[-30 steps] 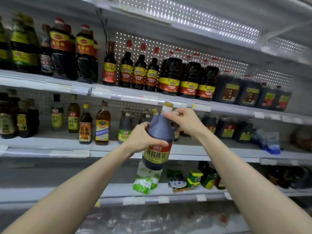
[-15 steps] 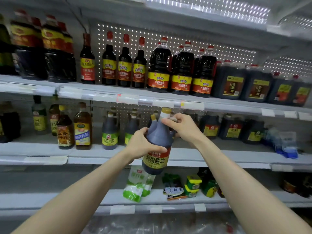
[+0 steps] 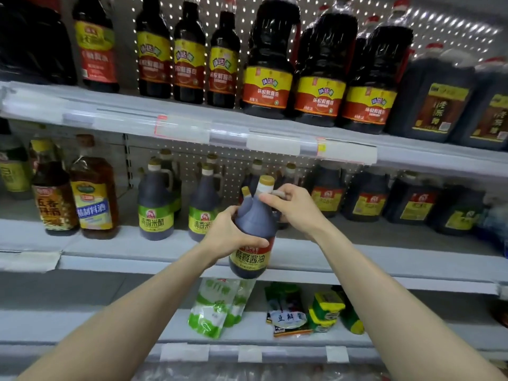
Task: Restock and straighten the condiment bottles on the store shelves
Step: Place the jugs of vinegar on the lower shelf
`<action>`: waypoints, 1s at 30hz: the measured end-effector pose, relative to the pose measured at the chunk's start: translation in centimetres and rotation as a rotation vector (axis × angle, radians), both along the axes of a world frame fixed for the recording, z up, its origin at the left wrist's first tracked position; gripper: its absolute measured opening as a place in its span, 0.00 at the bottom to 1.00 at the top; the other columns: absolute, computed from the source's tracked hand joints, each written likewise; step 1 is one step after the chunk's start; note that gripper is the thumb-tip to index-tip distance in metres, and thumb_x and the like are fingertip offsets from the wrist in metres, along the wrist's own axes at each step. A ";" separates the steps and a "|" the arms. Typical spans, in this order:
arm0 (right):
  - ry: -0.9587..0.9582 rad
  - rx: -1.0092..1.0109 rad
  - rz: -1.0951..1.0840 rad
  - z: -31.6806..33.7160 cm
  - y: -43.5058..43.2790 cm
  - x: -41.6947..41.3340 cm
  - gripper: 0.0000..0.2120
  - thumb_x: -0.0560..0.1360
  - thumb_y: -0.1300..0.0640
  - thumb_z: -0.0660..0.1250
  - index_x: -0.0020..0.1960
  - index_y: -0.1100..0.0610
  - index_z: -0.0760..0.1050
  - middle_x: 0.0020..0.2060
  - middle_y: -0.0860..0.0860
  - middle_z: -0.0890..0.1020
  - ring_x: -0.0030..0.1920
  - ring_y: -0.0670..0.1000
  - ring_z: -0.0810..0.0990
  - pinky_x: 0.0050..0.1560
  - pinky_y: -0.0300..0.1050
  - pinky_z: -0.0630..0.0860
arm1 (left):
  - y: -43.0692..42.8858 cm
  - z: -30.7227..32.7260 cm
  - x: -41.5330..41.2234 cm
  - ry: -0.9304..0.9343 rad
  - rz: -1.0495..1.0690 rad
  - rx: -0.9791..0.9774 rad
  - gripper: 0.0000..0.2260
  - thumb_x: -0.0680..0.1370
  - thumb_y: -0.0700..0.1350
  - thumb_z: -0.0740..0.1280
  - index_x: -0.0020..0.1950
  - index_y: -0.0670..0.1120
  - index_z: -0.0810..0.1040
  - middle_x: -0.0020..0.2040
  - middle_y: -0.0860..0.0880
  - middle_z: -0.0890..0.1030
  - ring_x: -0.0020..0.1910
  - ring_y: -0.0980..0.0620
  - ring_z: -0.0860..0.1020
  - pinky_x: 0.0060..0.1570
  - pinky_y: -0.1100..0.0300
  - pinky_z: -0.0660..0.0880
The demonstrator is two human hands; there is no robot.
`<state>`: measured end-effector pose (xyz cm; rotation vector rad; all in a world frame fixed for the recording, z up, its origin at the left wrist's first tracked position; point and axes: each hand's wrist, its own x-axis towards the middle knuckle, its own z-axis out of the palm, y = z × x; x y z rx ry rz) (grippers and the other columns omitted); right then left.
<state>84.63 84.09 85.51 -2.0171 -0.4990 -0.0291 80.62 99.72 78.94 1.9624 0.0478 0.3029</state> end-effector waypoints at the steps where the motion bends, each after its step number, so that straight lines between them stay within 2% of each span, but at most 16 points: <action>1: 0.002 -0.003 0.002 -0.4 0.1 0.9 0.15 0.74 0.48 0.71 0.49 0.60 0.75 0.46 0.57 0.83 0.49 0.54 0.82 0.52 0.58 0.80 | 0.0 -0.4 0.8 0.005 0.004 0.000 0.36 0.58 0.47 0.83 0.62 0.46 0.72 0.54 0.51 0.78 0.54 0.52 0.77 0.48 0.59 0.76; 7: 0.035 0.020 -0.002 -3.3 0.7 6.6 0.13 0.73 0.49 0.72 0.50 0.59 0.78 0.45 0.54 0.83 0.48 0.49 0.82 0.55 0.56 0.80 | 0.1 -3.1 5.9 0.030 0.029 0.006 0.37 0.59 0.47 0.83 0.63 0.45 0.71 0.56 0.51 0.78 0.55 0.51 0.77 0.47 0.60 0.75; 12: 0.035 0.055 0.000 -5.2 1.3 9.8 0.10 0.73 0.51 0.73 0.50 0.53 0.77 0.47 0.49 0.83 0.51 0.48 0.81 0.56 0.53 0.80 | 0.4 -4.6 8.7 0.057 0.052 0.014 0.34 0.59 0.48 0.83 0.60 0.45 0.71 0.57 0.49 0.78 0.56 0.49 0.77 0.52 0.54 0.78; 16: 0.017 0.060 0.028 -5.7 1.6 11.2 0.06 0.74 0.52 0.72 0.45 0.47 0.75 0.43 0.44 0.81 0.49 0.46 0.80 0.45 0.41 0.78 | 0.6 -5.3 10.1 0.099 0.070 0.002 0.38 0.57 0.50 0.84 0.61 0.44 0.71 0.58 0.49 0.77 0.56 0.49 0.77 0.54 0.51 0.79; 19: 0.017 0.069 0.020 -5.9 1.9 11.9 0.07 0.74 0.52 0.72 0.43 0.47 0.74 0.43 0.45 0.81 0.46 0.45 0.79 0.41 0.39 0.74 | 0.8 -5.3 10.6 0.109 0.082 -0.007 0.40 0.55 0.52 0.84 0.62 0.43 0.72 0.57 0.49 0.78 0.56 0.50 0.77 0.54 0.50 0.79; 21: 0.027 0.086 0.021 -6.2 2.0 12.4 0.07 0.74 0.51 0.72 0.44 0.48 0.74 0.45 0.47 0.82 0.48 0.47 0.80 0.42 0.41 0.74 | 0.8 -5.5 11.0 0.104 0.075 -0.011 0.41 0.54 0.53 0.84 0.62 0.43 0.72 0.56 0.50 0.79 0.56 0.50 0.78 0.53 0.52 0.79; 24: 0.037 0.116 0.029 -6.7 2.1 12.7 0.06 0.74 0.52 0.71 0.44 0.48 0.73 0.45 0.46 0.82 0.47 0.46 0.79 0.42 0.41 0.73 | 0.7 -5.6 10.9 0.110 0.057 -0.038 0.38 0.58 0.48 0.83 0.63 0.43 0.71 0.56 0.51 0.78 0.55 0.51 0.77 0.51 0.57 0.77; 26: 0.035 0.133 0.029 -7.0 2.1 12.9 0.06 0.75 0.53 0.71 0.45 0.48 0.74 0.45 0.46 0.82 0.47 0.46 0.78 0.44 0.41 0.73 | 0.7 -5.6 10.9 0.119 0.039 -0.051 0.37 0.61 0.47 0.82 0.65 0.44 0.69 0.57 0.51 0.76 0.57 0.51 0.76 0.53 0.56 0.76; 30: 0.048 0.147 0.030 -7.7 1.8 12.8 0.08 0.76 0.53 0.70 0.53 0.51 0.75 0.53 0.49 0.82 0.55 0.49 0.78 0.54 0.46 0.77 | 1.1 -6.0 10.6 0.155 -0.013 -0.128 0.34 0.65 0.47 0.80 0.66 0.46 0.68 0.61 0.52 0.75 0.62 0.50 0.75 0.59 0.53 0.75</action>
